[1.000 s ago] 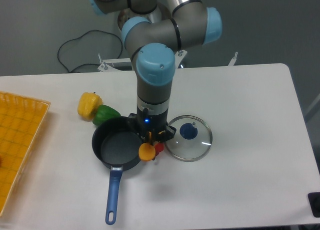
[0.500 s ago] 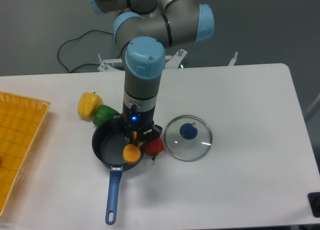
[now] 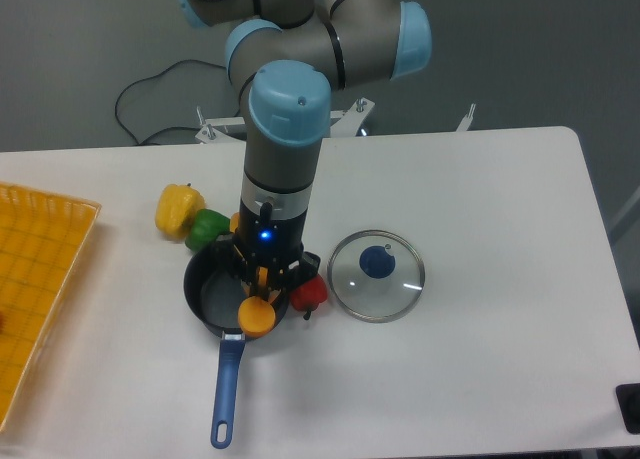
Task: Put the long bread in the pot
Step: 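Lower the bread into the pot, tilting it toward the blue handle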
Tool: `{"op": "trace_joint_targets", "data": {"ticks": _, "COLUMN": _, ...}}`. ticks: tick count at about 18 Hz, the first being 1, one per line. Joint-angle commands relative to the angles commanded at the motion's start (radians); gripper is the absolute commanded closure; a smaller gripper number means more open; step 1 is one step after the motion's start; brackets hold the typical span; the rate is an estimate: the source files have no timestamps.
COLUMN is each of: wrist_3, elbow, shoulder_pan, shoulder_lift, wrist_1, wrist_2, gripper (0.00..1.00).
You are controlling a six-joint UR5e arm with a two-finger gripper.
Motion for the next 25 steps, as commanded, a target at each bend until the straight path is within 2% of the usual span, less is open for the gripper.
{"op": "trace_joint_targets", "data": {"ticks": 5, "wrist_3": -0.026, "elbow": 0.002, "shoulder_pan": 0.002, "shoulder_lift": -0.015, "wrist_1": 0.003, "wrist_2": -0.006, "gripper": 0.88}}
{"op": "trace_joint_targets", "data": {"ticks": 8, "wrist_3": -0.029, "elbow": 0.002, "shoulder_pan": 0.000, "shoulder_lift": -0.026, "wrist_1": 0.029, "wrist_2": -0.006, "gripper": 0.88}}
{"op": "trace_joint_targets", "data": {"ticks": 25, "wrist_3": -0.031, "elbow": -0.006, "shoulder_pan": -0.029, "shoulder_lift": -0.072, "wrist_1": 0.035, "wrist_2": -0.002, "gripper": 0.83}}
